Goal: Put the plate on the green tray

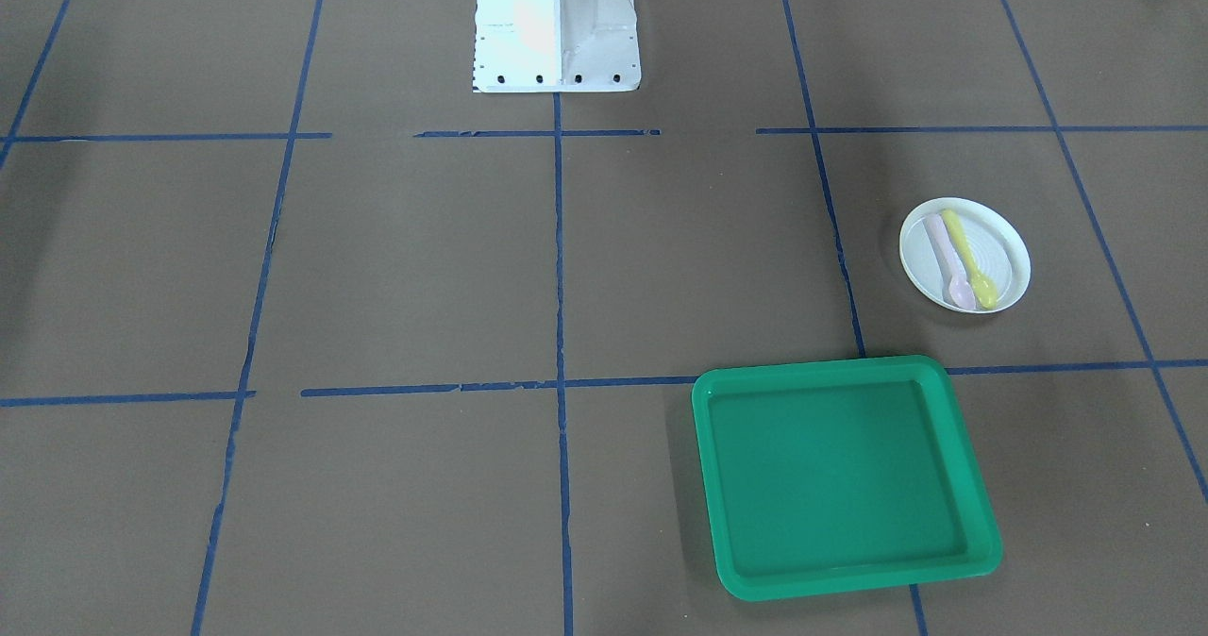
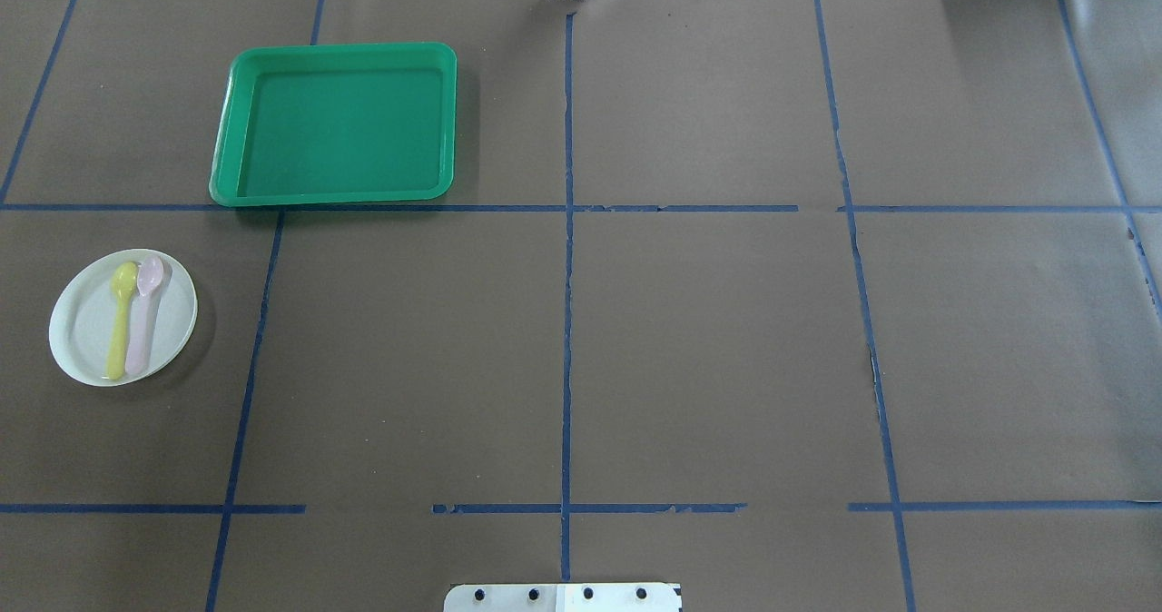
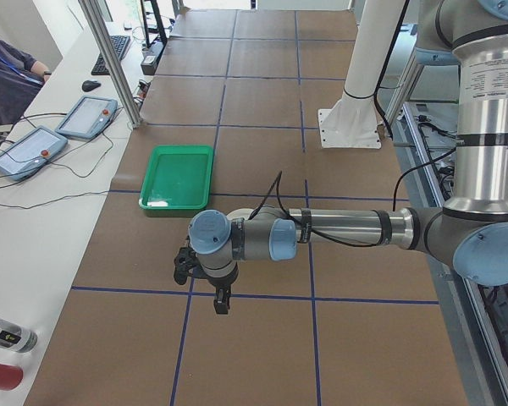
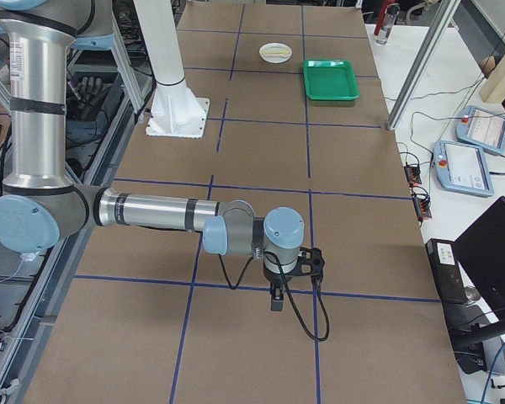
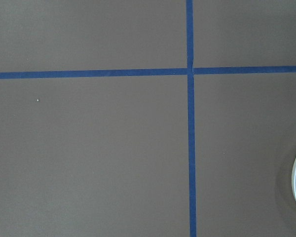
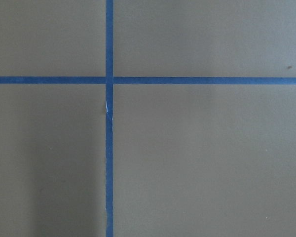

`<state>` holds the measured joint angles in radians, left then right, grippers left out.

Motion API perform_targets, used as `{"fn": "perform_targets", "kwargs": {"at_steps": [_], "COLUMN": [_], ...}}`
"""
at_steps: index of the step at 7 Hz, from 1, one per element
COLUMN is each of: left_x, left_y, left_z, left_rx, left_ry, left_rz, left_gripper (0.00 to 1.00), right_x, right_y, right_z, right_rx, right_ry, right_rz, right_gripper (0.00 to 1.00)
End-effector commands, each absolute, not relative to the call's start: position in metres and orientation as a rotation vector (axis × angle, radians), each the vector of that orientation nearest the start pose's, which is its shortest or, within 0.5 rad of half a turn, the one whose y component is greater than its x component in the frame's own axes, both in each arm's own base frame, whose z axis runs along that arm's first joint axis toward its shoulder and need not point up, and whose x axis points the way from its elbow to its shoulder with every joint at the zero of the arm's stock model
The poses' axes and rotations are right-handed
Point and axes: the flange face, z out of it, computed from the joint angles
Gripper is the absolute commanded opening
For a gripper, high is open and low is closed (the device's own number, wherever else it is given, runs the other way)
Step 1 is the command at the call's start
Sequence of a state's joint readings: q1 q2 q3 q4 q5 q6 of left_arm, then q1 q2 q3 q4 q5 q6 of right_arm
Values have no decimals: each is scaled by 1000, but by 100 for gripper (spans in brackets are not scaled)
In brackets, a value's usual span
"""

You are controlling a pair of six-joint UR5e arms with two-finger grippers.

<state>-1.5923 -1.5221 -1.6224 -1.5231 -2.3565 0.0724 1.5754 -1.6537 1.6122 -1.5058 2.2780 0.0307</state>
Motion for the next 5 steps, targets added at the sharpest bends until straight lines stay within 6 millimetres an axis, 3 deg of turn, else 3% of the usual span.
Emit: {"fn": "perform_targets", "kwargs": {"at_steps": [1, 3, 4, 5], "left_x": [-71, -71, -71, -59], "left_y": [-474, -478, -479, -481], "left_z": [651, 640, 622, 619], "left_rx": [10, 31, 64, 38], "left_ry": [784, 783, 782, 786], "left_rz": [40, 46, 56, 15], "left_gripper": [100, 100, 100, 100], "right_x": [71, 71, 71, 71], "right_y": [-458, -458, -458, -458], "right_z": [676, 676, 676, 676], "right_rx": [14, 13, 13, 13], "right_ry": [-707, -707, -707, -707], "right_rz": [25, 26, 26, 26], "right_gripper": [100, 100, 100, 100]}}
